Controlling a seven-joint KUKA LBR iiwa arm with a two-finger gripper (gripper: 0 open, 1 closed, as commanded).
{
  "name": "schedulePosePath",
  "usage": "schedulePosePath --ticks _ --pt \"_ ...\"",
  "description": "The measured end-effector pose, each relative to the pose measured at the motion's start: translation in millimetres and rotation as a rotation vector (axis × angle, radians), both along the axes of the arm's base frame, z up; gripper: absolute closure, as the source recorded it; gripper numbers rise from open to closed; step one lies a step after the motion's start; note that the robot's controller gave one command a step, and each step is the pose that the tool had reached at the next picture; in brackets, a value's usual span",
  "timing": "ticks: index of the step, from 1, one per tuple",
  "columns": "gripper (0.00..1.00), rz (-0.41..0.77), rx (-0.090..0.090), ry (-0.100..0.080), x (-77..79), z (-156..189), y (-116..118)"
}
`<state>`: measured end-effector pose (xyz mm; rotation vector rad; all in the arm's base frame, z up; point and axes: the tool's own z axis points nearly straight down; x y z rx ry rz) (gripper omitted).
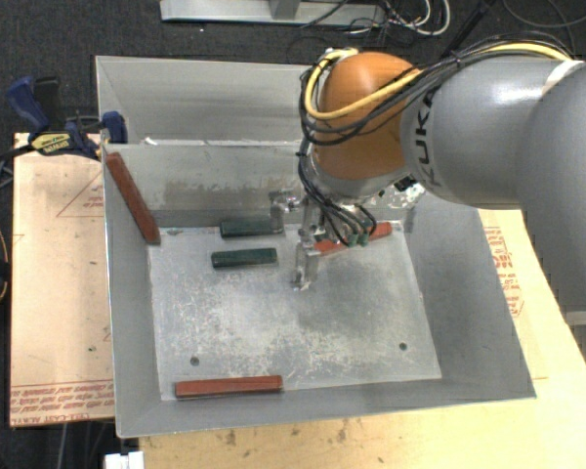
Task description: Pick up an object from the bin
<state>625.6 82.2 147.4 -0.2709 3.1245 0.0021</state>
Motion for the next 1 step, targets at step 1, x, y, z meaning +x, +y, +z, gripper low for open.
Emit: schedulePosePath --ticks 1 --pt "0.0 -0.112 -0.002 0.007 -3.1 -32.7 17.6"
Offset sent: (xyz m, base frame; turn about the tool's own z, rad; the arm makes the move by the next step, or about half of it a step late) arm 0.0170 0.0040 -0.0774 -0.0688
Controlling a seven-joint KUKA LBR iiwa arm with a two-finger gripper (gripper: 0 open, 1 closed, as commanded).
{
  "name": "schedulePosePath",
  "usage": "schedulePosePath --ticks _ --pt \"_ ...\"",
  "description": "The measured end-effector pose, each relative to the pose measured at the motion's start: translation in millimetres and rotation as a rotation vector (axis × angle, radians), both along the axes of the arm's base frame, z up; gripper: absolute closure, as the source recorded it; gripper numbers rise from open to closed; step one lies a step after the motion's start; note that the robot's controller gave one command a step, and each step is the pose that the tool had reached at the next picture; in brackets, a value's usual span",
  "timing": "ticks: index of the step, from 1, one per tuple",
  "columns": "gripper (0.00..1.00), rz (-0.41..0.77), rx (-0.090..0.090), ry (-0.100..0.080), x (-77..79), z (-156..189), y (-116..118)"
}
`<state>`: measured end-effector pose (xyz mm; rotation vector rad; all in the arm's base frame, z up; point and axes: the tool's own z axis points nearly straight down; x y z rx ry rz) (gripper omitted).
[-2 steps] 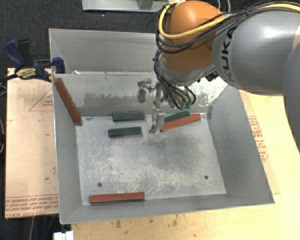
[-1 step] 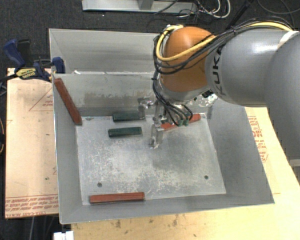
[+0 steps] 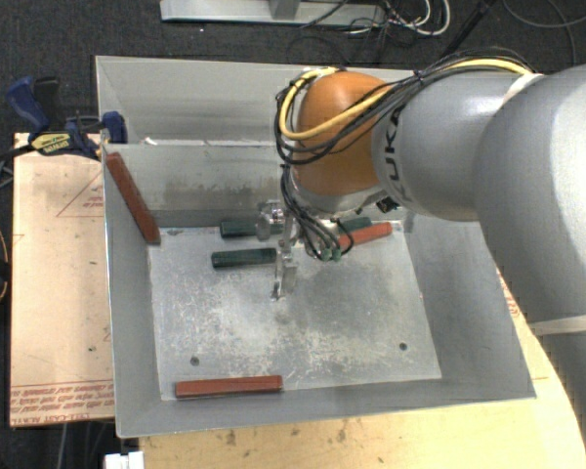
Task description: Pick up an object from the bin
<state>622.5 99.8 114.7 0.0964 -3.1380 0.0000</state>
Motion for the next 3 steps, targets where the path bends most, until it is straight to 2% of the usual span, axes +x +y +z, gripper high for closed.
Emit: schedulePosePath --ticks 1,2,3 --pt "1.0 0.178 0.003 -0.007 21.9 -42 -12" --pt "1.0 0.178 0.003 -0.007 21.9 -42 -12" --pt "1.0 0.17 0.002 -0.009 19.8 116 -3"
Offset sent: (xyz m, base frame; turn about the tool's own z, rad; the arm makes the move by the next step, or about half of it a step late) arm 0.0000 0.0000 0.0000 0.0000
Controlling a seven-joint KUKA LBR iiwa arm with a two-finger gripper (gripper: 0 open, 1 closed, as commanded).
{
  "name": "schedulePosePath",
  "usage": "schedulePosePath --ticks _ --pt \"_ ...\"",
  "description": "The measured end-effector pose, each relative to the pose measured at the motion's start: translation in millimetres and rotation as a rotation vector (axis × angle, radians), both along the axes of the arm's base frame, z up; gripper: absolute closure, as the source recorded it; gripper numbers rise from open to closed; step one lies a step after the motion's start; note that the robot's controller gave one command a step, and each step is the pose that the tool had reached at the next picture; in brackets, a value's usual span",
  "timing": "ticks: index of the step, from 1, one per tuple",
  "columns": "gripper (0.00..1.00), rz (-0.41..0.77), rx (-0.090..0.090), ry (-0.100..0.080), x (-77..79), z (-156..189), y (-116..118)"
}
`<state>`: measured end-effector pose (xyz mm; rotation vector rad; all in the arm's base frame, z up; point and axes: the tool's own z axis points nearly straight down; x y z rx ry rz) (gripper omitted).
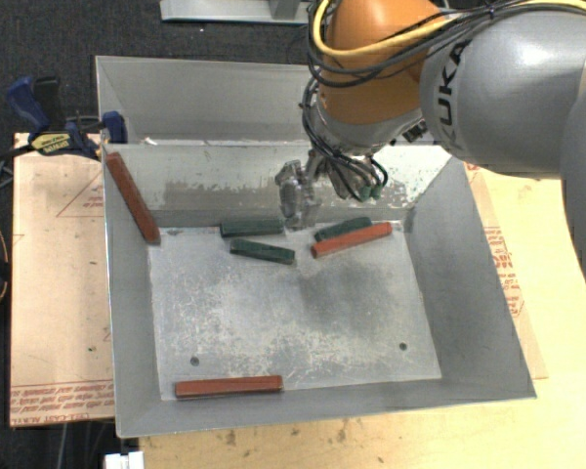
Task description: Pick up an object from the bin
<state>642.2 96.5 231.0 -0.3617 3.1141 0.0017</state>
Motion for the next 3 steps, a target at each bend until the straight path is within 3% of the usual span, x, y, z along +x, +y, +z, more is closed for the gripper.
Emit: schedulePosePath --ticks 1,2,3 --pt "0.0 -0.001 0.0 0.002 -0.5 -1 0" --pt "0.0 -0.001 0.0 0.002 -0.6 -1 0" --pt "0.0 0.003 0.001 -0.002 -9.5 -56 -6"
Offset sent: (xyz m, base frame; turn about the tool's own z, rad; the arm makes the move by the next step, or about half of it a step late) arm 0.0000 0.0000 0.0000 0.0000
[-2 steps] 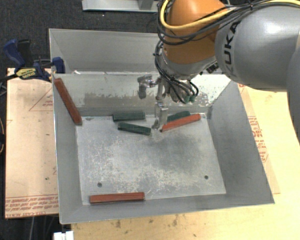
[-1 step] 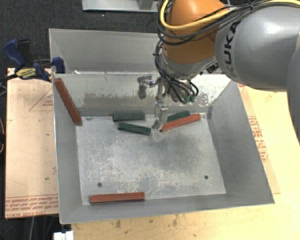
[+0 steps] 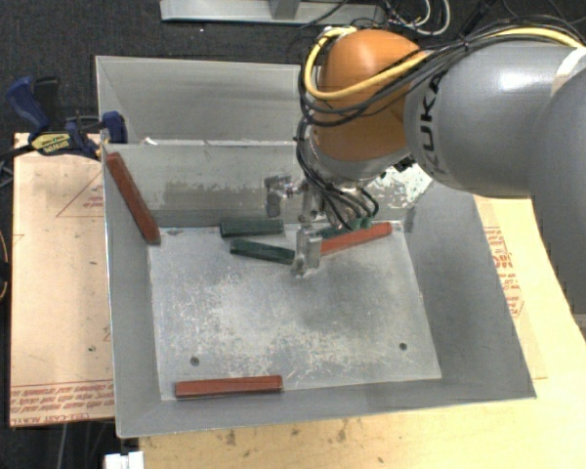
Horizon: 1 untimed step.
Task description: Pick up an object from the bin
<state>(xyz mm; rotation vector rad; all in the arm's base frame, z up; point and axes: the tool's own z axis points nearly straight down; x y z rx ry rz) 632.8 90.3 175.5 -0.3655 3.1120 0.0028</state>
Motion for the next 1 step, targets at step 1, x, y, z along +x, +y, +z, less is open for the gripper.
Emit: schedulePosePath --ticks 1 --pt "0.0 -0.165 0.0 0.003 -3.7 -61.6 -9.1"
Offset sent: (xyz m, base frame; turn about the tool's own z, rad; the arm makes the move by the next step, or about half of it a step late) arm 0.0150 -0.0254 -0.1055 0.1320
